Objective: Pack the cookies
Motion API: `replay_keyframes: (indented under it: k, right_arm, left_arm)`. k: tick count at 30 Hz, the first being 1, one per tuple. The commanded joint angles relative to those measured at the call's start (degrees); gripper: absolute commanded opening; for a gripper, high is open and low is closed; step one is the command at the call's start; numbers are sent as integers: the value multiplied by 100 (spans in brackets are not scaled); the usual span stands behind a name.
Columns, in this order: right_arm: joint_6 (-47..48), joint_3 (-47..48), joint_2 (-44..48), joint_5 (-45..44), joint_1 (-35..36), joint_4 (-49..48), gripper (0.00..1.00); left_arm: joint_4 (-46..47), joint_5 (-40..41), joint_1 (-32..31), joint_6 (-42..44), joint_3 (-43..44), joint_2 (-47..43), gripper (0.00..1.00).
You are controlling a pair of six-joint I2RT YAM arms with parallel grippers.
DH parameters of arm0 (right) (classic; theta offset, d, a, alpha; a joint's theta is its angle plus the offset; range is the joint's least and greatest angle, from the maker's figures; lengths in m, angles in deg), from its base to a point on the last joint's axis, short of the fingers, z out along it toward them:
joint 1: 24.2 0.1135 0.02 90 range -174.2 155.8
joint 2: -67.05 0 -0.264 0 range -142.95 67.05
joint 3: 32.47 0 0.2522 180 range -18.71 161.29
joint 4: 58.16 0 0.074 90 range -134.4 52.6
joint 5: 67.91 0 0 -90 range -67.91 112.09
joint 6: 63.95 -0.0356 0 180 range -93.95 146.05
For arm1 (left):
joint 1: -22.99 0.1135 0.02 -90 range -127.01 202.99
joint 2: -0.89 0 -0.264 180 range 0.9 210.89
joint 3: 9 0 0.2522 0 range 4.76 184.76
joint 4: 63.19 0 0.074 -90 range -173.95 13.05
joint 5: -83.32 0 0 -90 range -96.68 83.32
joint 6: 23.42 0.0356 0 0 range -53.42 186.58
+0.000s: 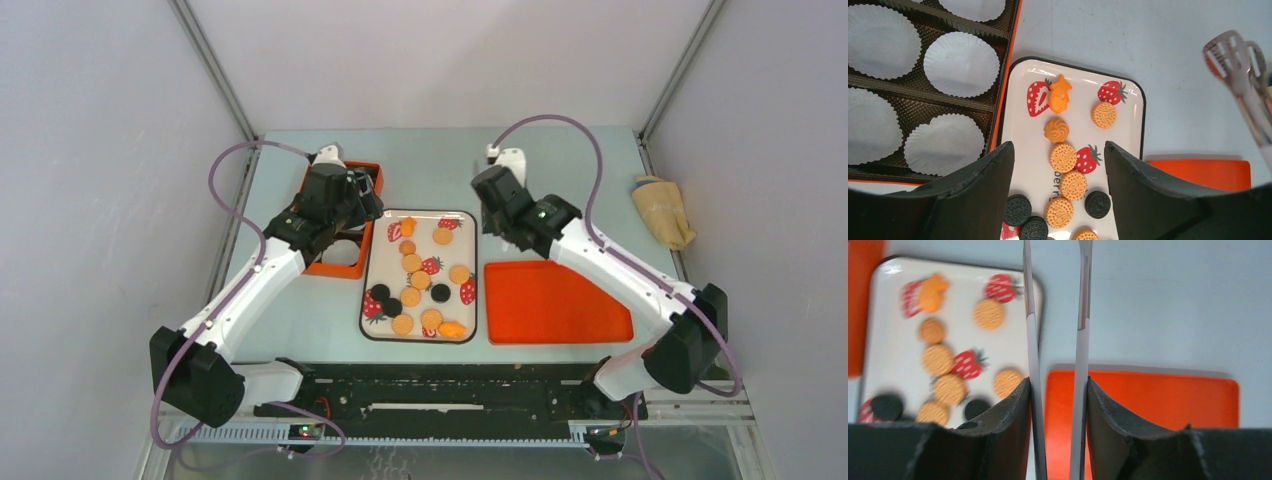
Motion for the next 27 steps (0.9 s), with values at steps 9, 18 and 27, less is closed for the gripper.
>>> replay_keyframes:
  k: [9, 18, 27]
  right_arm:
    - [244, -202, -1532, 488, -2379, -1221, 0]
    - [177, 351, -3106, 976, -3186, -968, 0]
    - [146, 888, -3472, 1351, -3230, -381, 66]
  left_arm:
    - [109, -51, -1, 45, -299, -58, 72]
    - [156, -110, 4, -14, -394, 16, 72]
    - [242, -339, -9, 90, -370, 232, 74]
